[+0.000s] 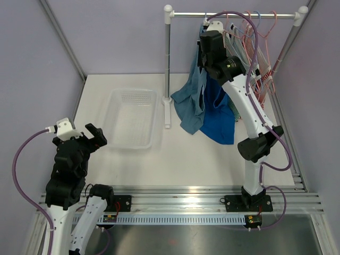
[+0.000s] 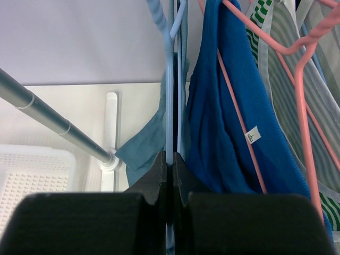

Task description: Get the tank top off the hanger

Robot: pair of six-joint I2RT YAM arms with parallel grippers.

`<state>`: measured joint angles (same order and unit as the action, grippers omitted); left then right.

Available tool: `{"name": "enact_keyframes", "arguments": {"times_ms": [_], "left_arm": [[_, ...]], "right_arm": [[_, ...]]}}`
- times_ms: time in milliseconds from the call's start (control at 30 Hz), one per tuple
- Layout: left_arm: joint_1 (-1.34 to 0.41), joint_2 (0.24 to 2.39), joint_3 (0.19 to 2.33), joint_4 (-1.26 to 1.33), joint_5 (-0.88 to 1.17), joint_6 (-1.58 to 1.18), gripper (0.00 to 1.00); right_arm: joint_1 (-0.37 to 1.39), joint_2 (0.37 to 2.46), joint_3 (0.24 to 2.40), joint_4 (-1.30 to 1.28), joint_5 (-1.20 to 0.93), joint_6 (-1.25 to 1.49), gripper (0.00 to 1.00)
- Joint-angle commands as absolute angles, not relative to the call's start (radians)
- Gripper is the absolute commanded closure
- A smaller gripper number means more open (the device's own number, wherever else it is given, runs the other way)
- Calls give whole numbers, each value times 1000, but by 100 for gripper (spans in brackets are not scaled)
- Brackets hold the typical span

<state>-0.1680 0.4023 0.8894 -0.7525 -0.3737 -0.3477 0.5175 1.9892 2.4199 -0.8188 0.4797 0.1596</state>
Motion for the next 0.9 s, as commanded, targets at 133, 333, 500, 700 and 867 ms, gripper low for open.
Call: {"name": "enact_keyframes", "arguments": {"times_ms": [133, 333, 500, 700, 867], "left_arm": [[-163, 416, 884, -698, -342, -333, 1], [-163, 413, 885, -699, -327, -327, 1], [-163, 423, 896, -695, -286, -311, 1], [-163, 512, 995, -703, -172, -339, 1], [-179, 624, 1094, -646, -37, -413, 1]], "right_arm": [[531, 1856, 2470, -749, 466, 141, 100], [529, 1743, 2332, -695, 411, 149, 100], [529, 1678, 2315, -796, 335, 172, 100], [529, 1498, 2095, -848, 175, 207, 100], [531, 1336, 1915, -841, 5, 218, 100]]}}
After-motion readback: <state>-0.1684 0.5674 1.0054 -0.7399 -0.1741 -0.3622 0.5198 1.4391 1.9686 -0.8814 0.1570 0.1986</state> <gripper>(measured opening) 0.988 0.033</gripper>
